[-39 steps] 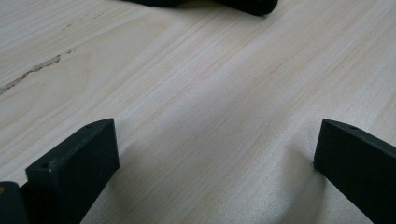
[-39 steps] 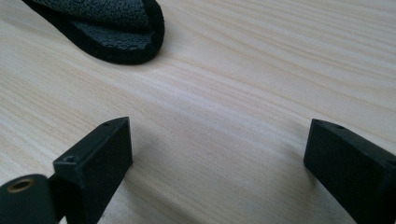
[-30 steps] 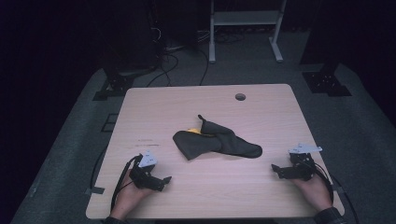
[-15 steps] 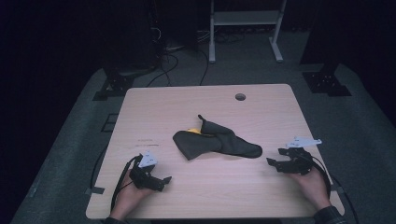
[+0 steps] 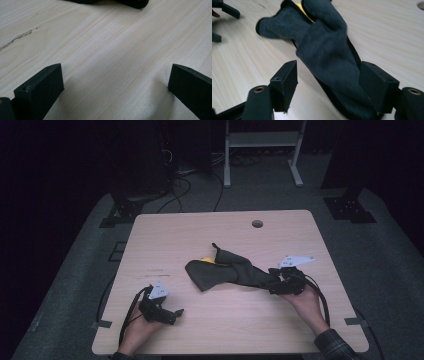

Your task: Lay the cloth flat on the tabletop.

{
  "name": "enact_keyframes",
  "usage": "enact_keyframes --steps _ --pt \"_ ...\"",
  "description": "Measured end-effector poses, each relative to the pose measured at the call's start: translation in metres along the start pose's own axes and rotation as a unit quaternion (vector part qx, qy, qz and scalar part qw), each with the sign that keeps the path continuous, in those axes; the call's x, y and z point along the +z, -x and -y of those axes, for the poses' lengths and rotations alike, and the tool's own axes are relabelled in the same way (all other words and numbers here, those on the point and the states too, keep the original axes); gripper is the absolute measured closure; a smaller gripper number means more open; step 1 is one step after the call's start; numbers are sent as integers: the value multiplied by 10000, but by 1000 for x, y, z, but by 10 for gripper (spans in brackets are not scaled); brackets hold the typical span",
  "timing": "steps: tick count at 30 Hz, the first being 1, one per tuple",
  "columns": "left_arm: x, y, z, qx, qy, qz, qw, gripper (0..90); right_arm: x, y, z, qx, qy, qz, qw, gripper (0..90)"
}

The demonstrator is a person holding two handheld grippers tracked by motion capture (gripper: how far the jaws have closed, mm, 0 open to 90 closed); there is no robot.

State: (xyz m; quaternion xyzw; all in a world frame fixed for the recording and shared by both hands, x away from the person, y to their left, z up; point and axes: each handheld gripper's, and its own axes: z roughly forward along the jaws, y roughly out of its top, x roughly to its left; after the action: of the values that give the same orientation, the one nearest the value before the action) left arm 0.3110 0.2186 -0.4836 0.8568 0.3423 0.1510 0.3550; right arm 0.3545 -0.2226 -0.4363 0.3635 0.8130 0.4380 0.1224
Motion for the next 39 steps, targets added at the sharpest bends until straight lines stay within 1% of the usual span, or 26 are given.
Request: enact_keyframes --steps 1,2,3,5,7,11,12,13,14,15,17,19,22,23,25,26,27,28,29,30,31,34,35,36,37,39 --pt "0 0 0 1 0 1 10000 0 4 -2 -4 -27 -25 -48 10000 305" --pt "0 0 0 1 0 1 10000 0 4 -2 -4 -27 -25 -48 10000 305" --pt "0 0 0 1 0 1 10000 0 14 -6 -10 -70 23 -119 9999 306" --pt "0 0 0 1 0 0 10000 0 17 -8 -12 -100 62 -133 9998 306" --pt "0 0 0 0 1 1 10000 0 30 -13 -18 -134 -3 -242 9996 292" --pt "0 0 0 11 -2 5 10000 0 45 -20 -27 -204 68 -310 9993 294" --pt "0 0 0 12 -3 6 10000 0 49 -21 -28 -263 72 -289 9992 296" --pt "0 0 0 12 -3 6 10000 0 49 -21 -28 -263 72 -289 9992 296" --pt "1 0 0 12 -3 7 10000 0 58 -26 -31 -361 -20 -151 9992 295" --pt "1 0 -1 17 -5 8 10000 0 62 -27 -32 -380 -73 -159 9991 291" --pt "1 0 -1 12 -4 13 10000 0 66 -28 -34 -366 -101 -143 9992 285" --pt "1 0 -1 26 -11 24 10000 0 77 -29 -39 -434 -145 -70 9989 288" --pt "1 0 -1 31 -4 27 10000 0 90 -30 -38 -405 -247 -66 9989 306" --pt "1 0 -1 31 -4 27 10000 0 90 -30 -38 -405 -247 -66 9989 306" --pt "1 0 -1 48 -21 40 10000 0 97 -31 -36 -456 -325 30 9984 384" --pt "1 1 -1 48 -18 41 10000 0 99 -31 -35 -536 -362 81 9979 432" --pt "1 1 -1 48 -18 43 10000 0 100 -31 -35 -508 -370 98 9980 478" --pt "1 1 -1 49 -19 44 10000 0 99 -29 -34 -493 -373 58 9981 581" --pt "1 1 -1 49 -19 44 10000 0 99 -29 -34 -493 -373 58 9981 581" --pt "1 1 -1 49 -19 44 10000 0 97 -29 -34 -512 -365 37 9980 633" --pt "1 1 -1 49 -18 44 10000 0 94 -28 -33 -472 -360 -48 9982 679" --pt "1 1 -1 50 -18 46 10000 0 92 -28 -32 -446 -383 -132 9982 693" --pt "1 1 -1 51 -18 46 10000 0 87 -30 -30 -451 -408 -248 9978 700" --pt "1 1 -1 48 -17 46 10000 0 85 -30 -29 -448 -418 -292 9977 701" --pt "1 1 -1 48 -17 46 10000 0 85 -30 -29 -448 -418 -292 9977 701" --pt "1 1 -1 50 -18 47 10000 0 74 -34 -24 -410 -455 -421 9972 701"
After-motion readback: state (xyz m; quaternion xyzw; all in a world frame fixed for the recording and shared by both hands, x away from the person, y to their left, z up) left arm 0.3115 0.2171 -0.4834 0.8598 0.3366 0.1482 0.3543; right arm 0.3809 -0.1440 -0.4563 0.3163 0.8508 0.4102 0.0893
